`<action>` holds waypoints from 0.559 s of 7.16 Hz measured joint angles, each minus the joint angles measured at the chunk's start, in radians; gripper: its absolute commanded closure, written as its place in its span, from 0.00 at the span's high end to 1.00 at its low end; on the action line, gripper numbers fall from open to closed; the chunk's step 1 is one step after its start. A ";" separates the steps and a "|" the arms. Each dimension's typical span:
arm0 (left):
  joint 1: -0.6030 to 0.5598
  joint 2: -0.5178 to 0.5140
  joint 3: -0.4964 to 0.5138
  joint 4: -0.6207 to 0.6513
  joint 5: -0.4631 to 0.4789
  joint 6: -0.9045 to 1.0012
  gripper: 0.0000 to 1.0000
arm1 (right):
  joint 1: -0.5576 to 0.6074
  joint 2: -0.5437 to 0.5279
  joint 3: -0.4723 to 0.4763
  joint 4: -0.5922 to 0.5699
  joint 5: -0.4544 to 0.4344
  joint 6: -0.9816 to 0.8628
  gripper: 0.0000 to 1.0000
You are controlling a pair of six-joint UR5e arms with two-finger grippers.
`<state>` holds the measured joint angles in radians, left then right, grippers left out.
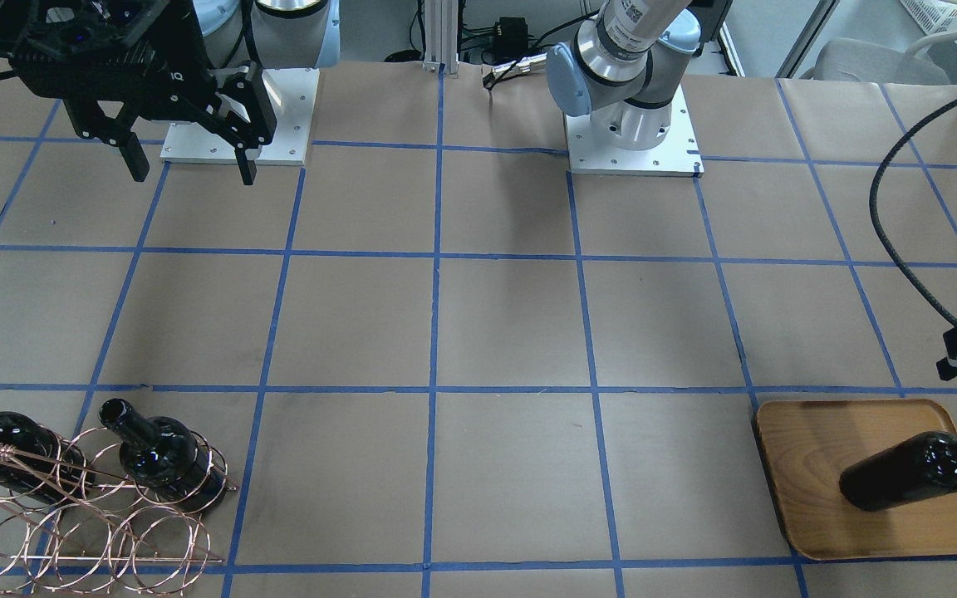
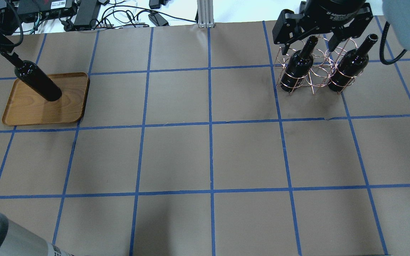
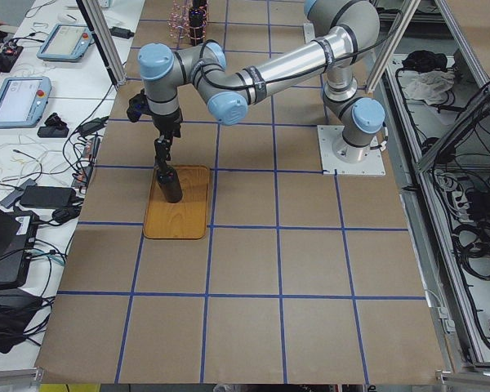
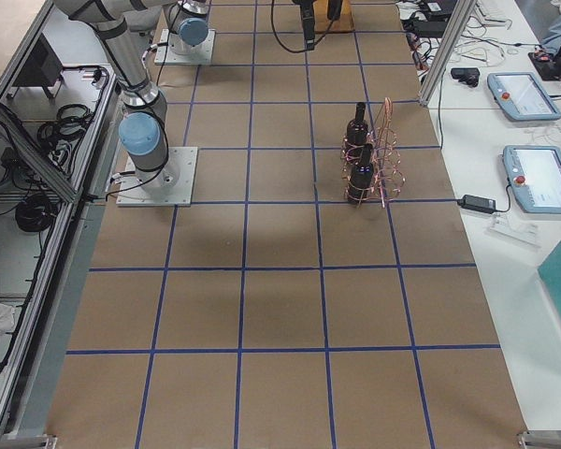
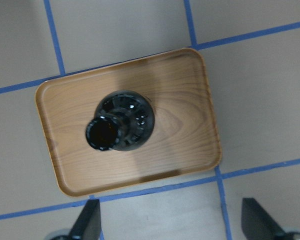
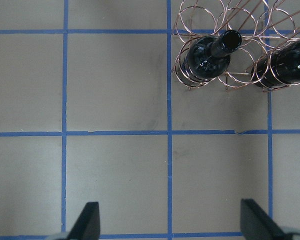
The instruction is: Take wine from basket and place on tray
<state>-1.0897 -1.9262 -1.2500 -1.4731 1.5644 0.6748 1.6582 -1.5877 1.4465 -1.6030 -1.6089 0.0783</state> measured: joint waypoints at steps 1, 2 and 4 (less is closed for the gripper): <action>-0.025 0.048 -0.022 -0.021 -0.003 -0.039 1.00 | 0.000 0.000 0.000 0.000 0.001 0.000 1.00; -0.062 0.103 -0.050 -0.029 -0.004 -0.107 1.00 | 0.000 0.000 0.000 0.000 0.001 0.000 1.00; -0.157 0.193 -0.115 -0.033 0.007 -0.248 1.00 | 0.000 0.000 0.001 0.000 0.001 -0.001 1.00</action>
<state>-1.2465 -1.7335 -1.3650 -1.5060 1.5710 0.4269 1.6583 -1.5877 1.4476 -1.6030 -1.6076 0.0772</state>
